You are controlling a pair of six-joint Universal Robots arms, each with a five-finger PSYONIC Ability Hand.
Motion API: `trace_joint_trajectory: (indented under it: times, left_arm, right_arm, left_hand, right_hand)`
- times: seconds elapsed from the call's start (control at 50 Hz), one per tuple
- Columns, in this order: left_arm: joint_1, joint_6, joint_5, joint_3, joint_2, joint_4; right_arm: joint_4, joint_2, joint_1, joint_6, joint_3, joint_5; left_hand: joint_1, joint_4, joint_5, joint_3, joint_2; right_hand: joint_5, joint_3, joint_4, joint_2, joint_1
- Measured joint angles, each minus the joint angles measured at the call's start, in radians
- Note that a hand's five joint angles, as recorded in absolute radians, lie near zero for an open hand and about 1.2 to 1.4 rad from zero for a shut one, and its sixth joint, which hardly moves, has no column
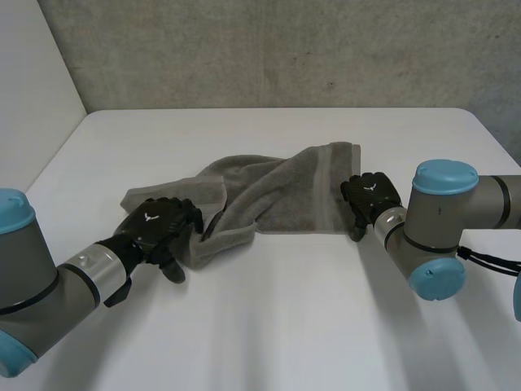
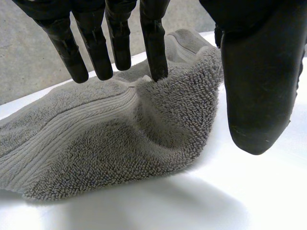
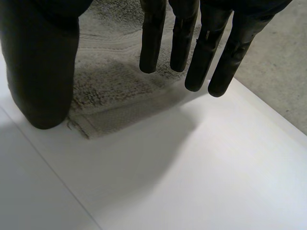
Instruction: Fold the towel.
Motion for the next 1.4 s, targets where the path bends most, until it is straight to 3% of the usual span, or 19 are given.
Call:
trace_joint_trajectory:
  times: [0.22, 0.92, 1.0, 1.12, 1.4]
  left_arm:
    - [-0.001, 0.0, 0.0, -0.001, -0.001, 0.0]
    - [-0.003, 0.0, 0.0, -0.015, -0.003, 0.02]
    - [-0.005, 0.0, 0.0, -0.018, -0.003, 0.022]
    - [-0.006, 0.0, 0.0, -0.02, -0.003, 0.022]
    - [-0.006, 0.0, 0.0, -0.021, -0.002, 0.021]
  right_arm:
    - [-0.018, 0.003, 0.0, 0.003, 0.002, 0.035]
    - [-0.022, -0.003, 0.014, -0.002, -0.002, 0.03]
    - [-0.022, -0.003, 0.015, -0.002, -0.002, 0.03]
    - [-0.022, -0.002, 0.015, -0.001, -0.002, 0.028]
    - [-0.022, 0.002, 0.015, 0.002, -0.002, 0.024]
  left_hand:
    - [0.0, 0.0, 0.0, 0.0, -0.001]
    - [0.0, 0.0, 0.0, 0.0, -0.002]
    - [0.0, 0.0, 0.0, 0.0, -0.002]
    - [0.0, 0.0, 0.0, 0.0, -0.002]
    - [0.0, 0.0, 0.0, 0.0, -0.002]
  right_hand:
    - [0.0, 0.0, 0.0, 0.0, 0.0]
    - [0.0, 0.0, 0.0, 0.0, 0.0]
    - [0.073, 0.113, 0.113, 0.129, 0.106]
    - [0.431, 0.447, 0.445, 0.467, 0.448]
    - [0.448, 0.455, 0.454, 0.472, 0.45]
